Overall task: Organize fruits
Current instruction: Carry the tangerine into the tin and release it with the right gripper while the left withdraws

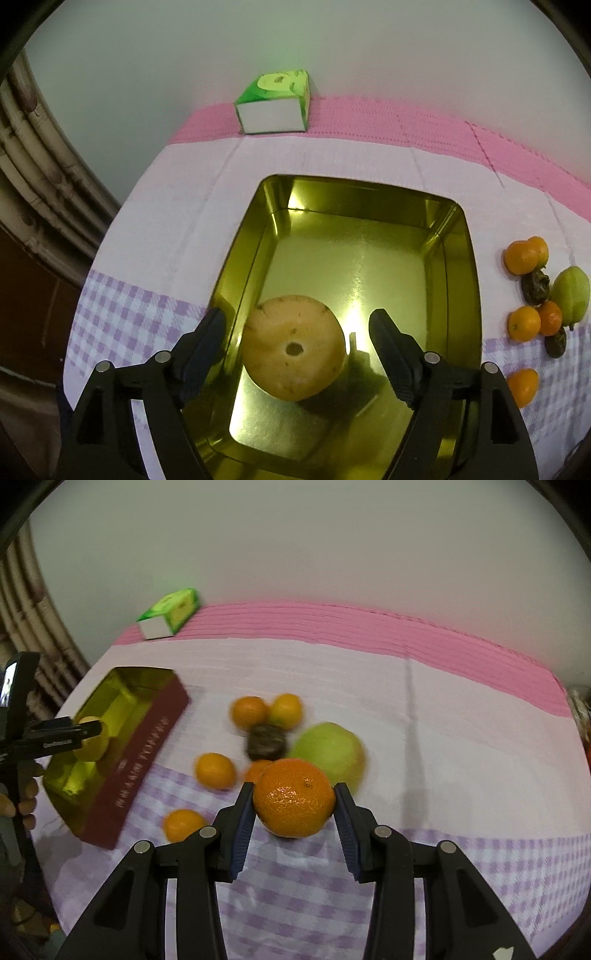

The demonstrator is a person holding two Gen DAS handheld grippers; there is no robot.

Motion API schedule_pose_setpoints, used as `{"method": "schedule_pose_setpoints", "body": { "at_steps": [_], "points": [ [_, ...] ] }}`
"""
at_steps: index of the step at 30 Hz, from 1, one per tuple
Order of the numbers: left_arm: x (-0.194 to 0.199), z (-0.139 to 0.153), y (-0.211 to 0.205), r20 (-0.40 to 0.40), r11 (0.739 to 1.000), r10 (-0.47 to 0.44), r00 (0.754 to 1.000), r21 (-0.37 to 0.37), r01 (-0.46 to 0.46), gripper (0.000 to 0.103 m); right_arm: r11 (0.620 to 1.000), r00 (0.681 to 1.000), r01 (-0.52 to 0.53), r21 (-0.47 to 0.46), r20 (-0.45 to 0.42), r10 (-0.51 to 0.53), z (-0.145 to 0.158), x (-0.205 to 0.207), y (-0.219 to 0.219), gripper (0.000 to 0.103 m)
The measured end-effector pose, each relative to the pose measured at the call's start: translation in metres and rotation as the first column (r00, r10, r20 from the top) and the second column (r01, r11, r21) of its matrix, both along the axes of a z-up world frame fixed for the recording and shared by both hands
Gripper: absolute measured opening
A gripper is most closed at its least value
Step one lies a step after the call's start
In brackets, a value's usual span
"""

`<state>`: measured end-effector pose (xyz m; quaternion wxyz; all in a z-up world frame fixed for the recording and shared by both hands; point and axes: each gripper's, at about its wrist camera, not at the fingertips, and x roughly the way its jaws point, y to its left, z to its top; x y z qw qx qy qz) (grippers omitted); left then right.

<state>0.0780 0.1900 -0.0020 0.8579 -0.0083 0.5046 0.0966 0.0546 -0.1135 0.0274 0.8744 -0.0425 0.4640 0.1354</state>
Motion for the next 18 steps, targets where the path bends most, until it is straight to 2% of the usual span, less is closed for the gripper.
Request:
{"method": "schedule_pose_setpoints", "body": {
  "at_steps": [3, 10, 18],
  "points": [
    [-0.006, 0.008, 0.004, 0.024, 1.000, 0.016, 1.000, 0.010, -0.017, 0.085, 0.998, 0.998, -0.055, 0.009, 0.002, 0.055, 0.001, 0.001, 0.025, 0.039],
    [-0.027, 0.019, 0.022, 0.048, 0.996, 0.076, 0.996, 0.034, -0.078, 0.088, 0.984, 0.984, -0.177, 0.039, -0.009, 0.177, -0.002, 0.004, 0.081, 0.039],
    [-0.058, 0.019, 0.058, 0.036, 0.983, 0.184, 0.982, 0.021, -0.185, 0.090, 0.946, 0.947, -0.320, 0.054, -0.008, 0.321, -0.002, 0.003, 0.150, 0.039]
  ]
}}
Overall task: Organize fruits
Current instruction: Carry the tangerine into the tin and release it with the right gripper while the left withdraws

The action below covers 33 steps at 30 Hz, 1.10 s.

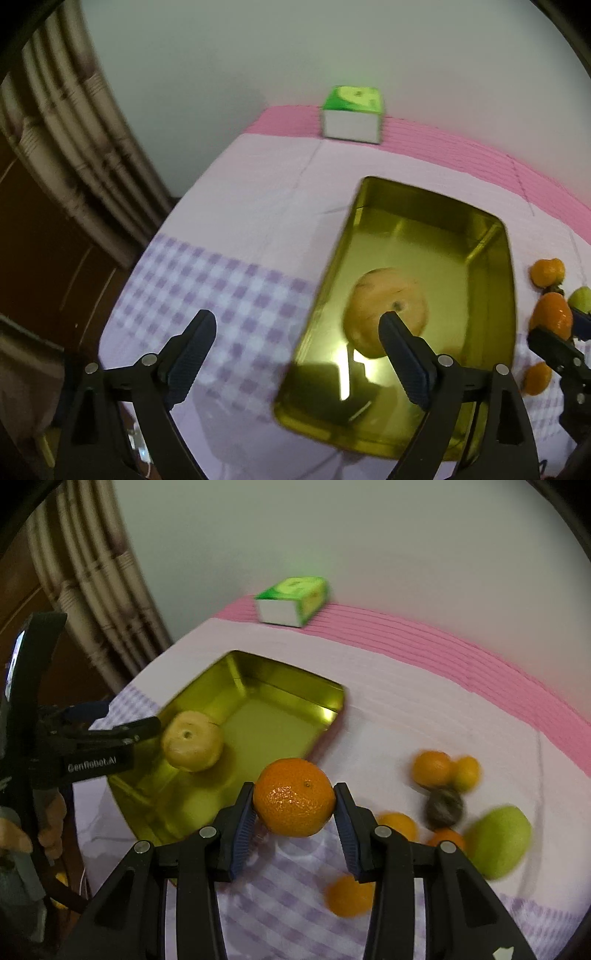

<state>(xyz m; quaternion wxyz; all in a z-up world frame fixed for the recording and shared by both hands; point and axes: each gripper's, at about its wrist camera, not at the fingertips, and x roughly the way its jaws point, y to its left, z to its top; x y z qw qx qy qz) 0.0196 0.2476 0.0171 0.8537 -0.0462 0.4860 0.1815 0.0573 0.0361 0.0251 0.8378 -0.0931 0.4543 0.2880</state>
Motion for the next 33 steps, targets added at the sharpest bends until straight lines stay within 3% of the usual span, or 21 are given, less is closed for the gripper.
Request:
{"method": "schedule_pose_setpoints", "body": {
  "at_steps": [10, 33],
  "points": [
    [-0.025, 0.002, 0.052, -0.003, 0.981, 0.188, 0.982, -0.054, -0.188, 0.091, 0.993, 0.994, -0.103, -0.060, -0.037, 0.101, -0.026, 0.007, 0.055, 0.039],
    [-0.018, 0.001, 0.024, 0.018, 0.997, 0.043, 0.999, -0.065, -0.041, 0.091, 0.975, 0.989, -0.144, -0.172, -0.060, 0.135, -0.063, 0.009, 0.084, 0.039]
  ]
}}
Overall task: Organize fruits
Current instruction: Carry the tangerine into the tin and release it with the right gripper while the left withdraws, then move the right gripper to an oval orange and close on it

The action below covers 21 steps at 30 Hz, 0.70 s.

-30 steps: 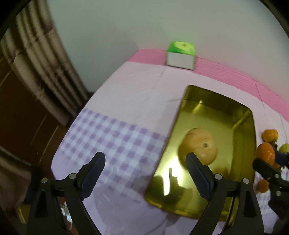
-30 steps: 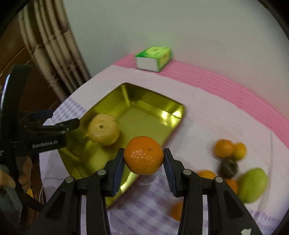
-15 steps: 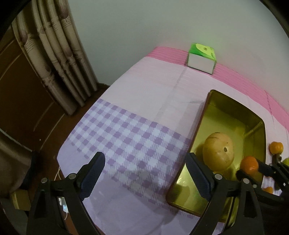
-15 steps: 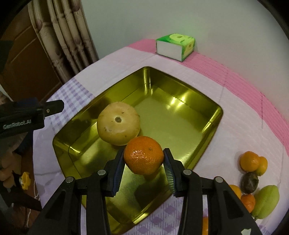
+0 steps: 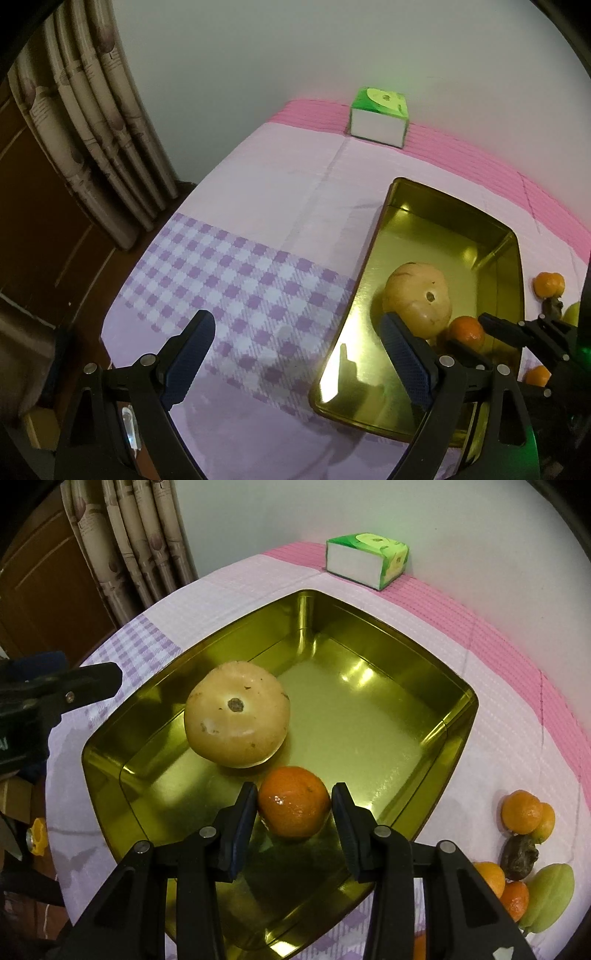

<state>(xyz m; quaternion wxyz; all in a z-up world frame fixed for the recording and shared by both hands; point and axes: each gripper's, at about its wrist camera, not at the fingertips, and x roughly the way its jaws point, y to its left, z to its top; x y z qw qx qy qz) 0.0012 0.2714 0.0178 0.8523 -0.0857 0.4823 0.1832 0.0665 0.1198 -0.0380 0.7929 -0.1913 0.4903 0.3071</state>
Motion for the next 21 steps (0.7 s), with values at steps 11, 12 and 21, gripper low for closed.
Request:
{"method": "schedule_pose_setpoints", "body": {
  "at_steps": [11, 12, 21],
  "points": [
    [0.000, -0.001, -0.004, -0.005, 1.000, -0.019, 1.000, 0.000, 0.019, 0.091, 1.000, 1.000, 0.005, 0.021, -0.005, -0.005, 0.004, -0.001, -0.001, 0.040],
    [0.001, -0.002, -0.004, -0.006, 1.000, -0.020, 1.000, 0.002, 0.020, 0.091, 1.000, 1.000, 0.007, 0.027, -0.007, -0.007, 0.005, -0.002, -0.002, 0.040],
    [0.002, -0.003, -0.005, -0.013, 1.000, -0.026, 1.000, 0.006, 0.026, 0.091, 0.996, 1.000, 0.018, 0.089, 0.007, -0.019, 0.026, -0.008, -0.011, 0.043]
  ]
}}
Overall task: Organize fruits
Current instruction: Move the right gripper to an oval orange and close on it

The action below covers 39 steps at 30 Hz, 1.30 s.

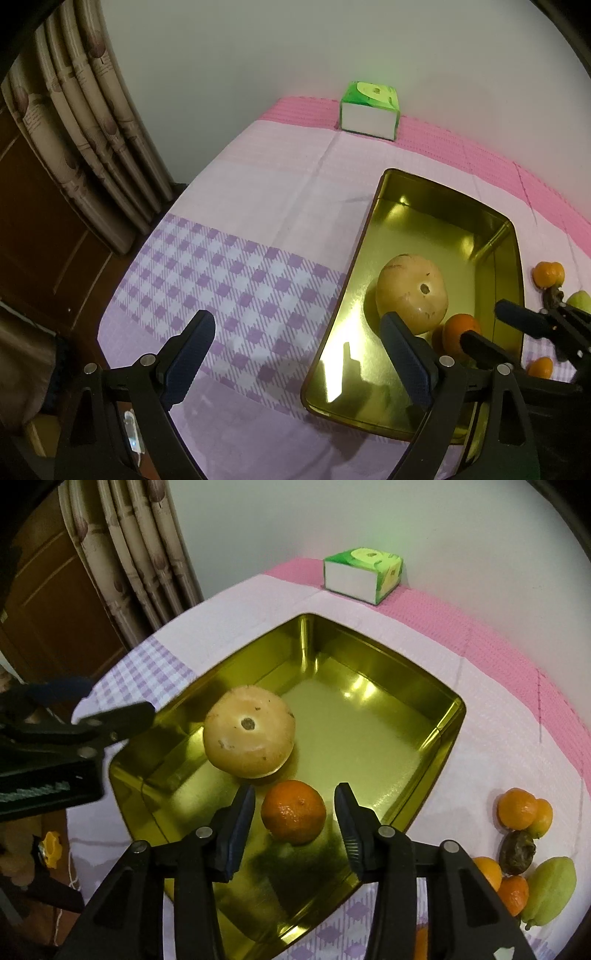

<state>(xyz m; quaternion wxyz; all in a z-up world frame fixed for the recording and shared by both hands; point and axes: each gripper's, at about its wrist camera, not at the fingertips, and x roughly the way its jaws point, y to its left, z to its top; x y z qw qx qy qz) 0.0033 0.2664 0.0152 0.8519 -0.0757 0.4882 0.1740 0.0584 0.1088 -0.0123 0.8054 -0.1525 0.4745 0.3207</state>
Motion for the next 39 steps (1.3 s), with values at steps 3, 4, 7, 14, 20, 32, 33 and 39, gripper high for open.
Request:
{"method": "schedule_pose_setpoints", "body": {
  "at_steps": [3, 4, 7, 14, 20, 32, 33, 39],
  "points": [
    [0.000, -0.001, -0.001, 0.004, 1.000, -0.003, 1.000, 0.003, 0.003, 0.091, 1.000, 1.000, 0.006, 0.021, 0.013, -0.007, 0.009, -0.005, -0.005, 0.044],
    [0.000, -0.001, -0.001, 0.004, 1.000, -0.005, 1.000, 0.004, 0.005, 0.091, 1.000, 1.000, 0.011, 0.027, 0.017, -0.011, 0.012, -0.006, -0.008, 0.044],
    [0.000, -0.002, -0.002, 0.005, 1.000, -0.008, 1.000, 0.006, 0.008, 0.091, 0.999, 0.999, 0.025, 0.048, 0.024, -0.026, 0.019, -0.011, -0.018, 0.045],
    [0.000, -0.002, -0.005, 0.008, 1.000, -0.013, 1.000, 0.009, 0.013, 0.091, 0.993, 0.993, 0.109, 0.048, 0.037, -0.111, 0.029, -0.016, -0.069, 0.046],
    [-0.001, -0.001, -0.007, 0.007, 1.000, -0.017, 1.000, 0.010, 0.016, 0.091, 0.976, 0.977, 0.213, 0.041, 0.020, -0.214, 0.024, -0.021, -0.121, 0.046],
    [0.000, -0.002, -0.009, 0.000, 1.000, -0.028, 1.000, 0.012, 0.028, 0.091, 0.970, 0.967, 0.245, -0.010, -0.071, -0.245, -0.020, -0.031, -0.144, 0.046],
    [0.000, -0.002, -0.009, 0.000, 0.999, -0.029, 1.000, 0.012, 0.029, 0.091, 0.970, 0.967, 0.242, -0.014, -0.073, -0.243, -0.023, -0.030, -0.142, 0.046],
    [0.000, -0.004, -0.011, -0.003, 0.999, -0.040, 0.999, 0.010, 0.040, 0.091, 0.969, 0.966, 0.247, -0.024, -0.077, -0.248, -0.032, -0.025, -0.135, 0.046]
  ]
}}
